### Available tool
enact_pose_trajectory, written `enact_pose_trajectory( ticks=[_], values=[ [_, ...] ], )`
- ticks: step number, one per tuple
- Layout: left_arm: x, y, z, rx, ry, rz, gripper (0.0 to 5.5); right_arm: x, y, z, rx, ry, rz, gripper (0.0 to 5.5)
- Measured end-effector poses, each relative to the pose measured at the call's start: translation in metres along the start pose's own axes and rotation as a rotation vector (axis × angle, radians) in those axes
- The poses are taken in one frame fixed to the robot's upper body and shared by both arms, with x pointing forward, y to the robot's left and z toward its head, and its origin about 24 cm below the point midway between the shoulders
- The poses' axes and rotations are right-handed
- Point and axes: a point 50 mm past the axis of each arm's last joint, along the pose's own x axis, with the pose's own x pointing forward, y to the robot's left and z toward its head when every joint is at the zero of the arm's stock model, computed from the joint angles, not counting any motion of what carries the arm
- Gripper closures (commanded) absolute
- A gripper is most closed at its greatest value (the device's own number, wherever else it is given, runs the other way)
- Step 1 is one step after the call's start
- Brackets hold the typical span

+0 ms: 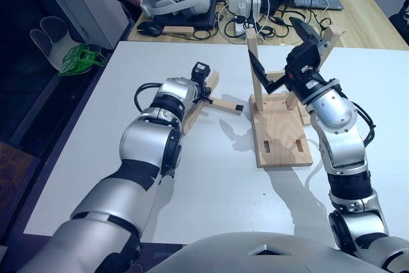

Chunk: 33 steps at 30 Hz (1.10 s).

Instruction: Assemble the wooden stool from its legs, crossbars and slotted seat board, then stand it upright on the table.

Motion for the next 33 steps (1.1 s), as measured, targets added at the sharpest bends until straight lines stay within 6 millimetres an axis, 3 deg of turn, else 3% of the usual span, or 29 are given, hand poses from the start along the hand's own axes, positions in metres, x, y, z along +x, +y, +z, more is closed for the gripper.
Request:
enact_pose_trajectory(
  ticks=[6,12,15,19,22,26,29,33],
  values=[
    [-0.012,0.03,0.0,-0.027,-0.021,0.067,4.49,-0.003,-0.013,0.002,-0.001,-0.007,-0.099,0.1],
    [-0.039,0.071,0.026,-0.175,-0.241,0.199,4.5,0.0,-0.043,0.011,0.08,-0.013,-0.178,0.1],
    [-0.047,0.081,0.035,-0.291,-0.364,0.258,4.5,0.004,-0.052,0.015,0.169,0.017,-0.109,0.5],
    [-0.07,0.094,0.058,-0.477,-0.693,0.37,4.5,0.002,-0.052,0.025,0.254,0.124,0.176,1.26],
    [-0.089,0.092,0.068,-0.575,-0.889,0.403,4.5,-0.001,-0.042,0.046,0.313,0.135,0.39,1.81],
    [-0.107,0.085,0.071,-0.618,-0.997,0.395,4.5,0.002,-0.039,0.062,0.305,0.123,0.46,2.64],
    [-0.111,0.064,0.059,-0.687,-1.021,0.286,4.5,0.004,-0.022,0.061,0.356,0.146,0.547,3.15],
    [-0.132,0.036,0.041,-0.732,-1.033,0.144,4.5,-0.008,0.01,0.031,0.524,0.295,0.716,3.91]
  ],
)
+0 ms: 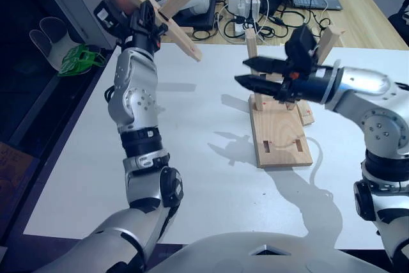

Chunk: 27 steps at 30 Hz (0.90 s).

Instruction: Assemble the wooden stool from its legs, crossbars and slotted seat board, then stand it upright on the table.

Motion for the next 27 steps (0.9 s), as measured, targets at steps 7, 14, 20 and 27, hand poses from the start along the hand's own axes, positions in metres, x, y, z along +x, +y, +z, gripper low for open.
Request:
enact_pose_trajectory(
  ticks=[7,14,20,27],
  values=[
    [-0.048,-0.027,0.003,-0.099,0.11,-0.15,4.5,0.038,-0.024,-0.051,0.273,0.121,0.01,5.27],
    [-0.067,-0.023,-0.005,-0.098,0.2,-0.163,4.5,0.023,-0.035,-0.066,0.234,0.267,-0.061,5.5],
    [-0.071,-0.017,-0.003,-0.08,0.183,-0.106,4.5,-0.104,-0.036,-0.099,0.216,0.609,-0.256,5.5],
    [-0.069,-0.022,0.004,-0.083,0.164,-0.115,4.5,-0.145,-0.036,-0.17,0.442,0.704,-0.33,5.5]
  ],
)
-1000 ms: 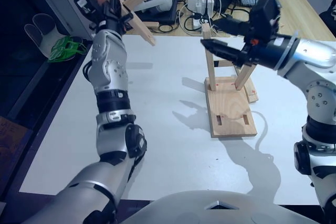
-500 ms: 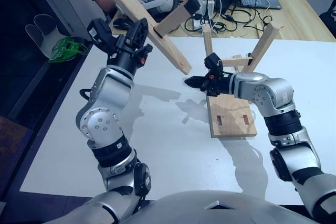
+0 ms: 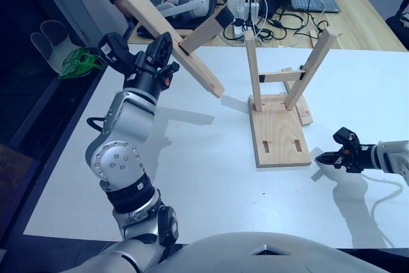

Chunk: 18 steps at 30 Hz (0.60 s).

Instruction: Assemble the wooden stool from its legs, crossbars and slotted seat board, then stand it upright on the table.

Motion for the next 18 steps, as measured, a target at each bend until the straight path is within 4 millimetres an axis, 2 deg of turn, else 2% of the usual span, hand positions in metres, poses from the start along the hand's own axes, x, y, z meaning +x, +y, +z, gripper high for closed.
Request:
enact_pose_trajectory(
  ticks=[5,10,13,15,18],
  values=[
    [0.009,-0.007,0.008,0.016,0.013,-0.041,4.5,0.031,-0.007,0.026,-0.052,-0.056,0.091,5.5],
    [0.017,-0.012,0.01,0.019,0.038,-0.055,4.5,0.061,0.006,0.05,-0.01,-0.157,0.341,5.5],
    [0.02,-0.017,0.011,0.027,0.044,-0.077,4.5,0.077,0.009,0.067,0.016,-0.206,0.381,5.5],
    [0.02,-0.017,0.011,0.037,0.054,-0.081,4.5,0.075,0.008,0.075,0.002,-0.235,0.376,5.5],
    [0.018,-0.011,0.008,0.097,0.077,-0.097,4.5,0.054,0.006,0.085,-0.035,-0.313,0.355,5.5]
  ],
)
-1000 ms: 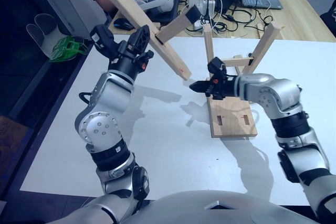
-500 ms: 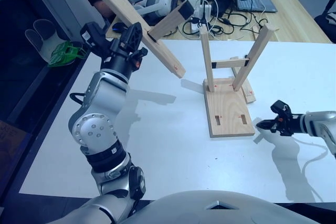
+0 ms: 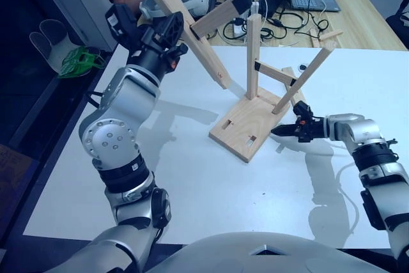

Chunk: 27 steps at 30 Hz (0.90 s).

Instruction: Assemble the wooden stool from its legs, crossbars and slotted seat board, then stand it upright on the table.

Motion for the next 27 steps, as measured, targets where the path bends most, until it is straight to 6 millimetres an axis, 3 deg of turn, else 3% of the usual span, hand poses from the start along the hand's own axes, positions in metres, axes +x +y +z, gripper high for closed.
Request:
enact_pose_trajectory(
  ticks=[4,8,14,19,27],
  values=[
    [-0.004,0.008,-0.024,0.111,0.099,-0.07,4.5,-0.019,0.024,0.012,-0.016,-0.103,0.026,5.5],
    [0.002,0.019,-0.042,0.236,0.178,-0.182,4.5,-0.029,0.05,0.009,-0.007,-0.165,0.004,5.5],
    [-0.009,0.026,-0.063,0.25,0.221,-0.184,4.5,-0.041,0.056,0.008,0.019,-0.211,-0.074,5.5],
    [-0.013,0.015,-0.075,0.233,0.236,-0.189,4.5,-0.041,0.058,0.008,0.03,-0.229,-0.102,5.5],
    [-0.009,0.015,-0.08,0.284,0.207,-0.147,4.5,-0.037,0.061,0.003,0.039,-0.239,-0.108,5.5]
  ],
)
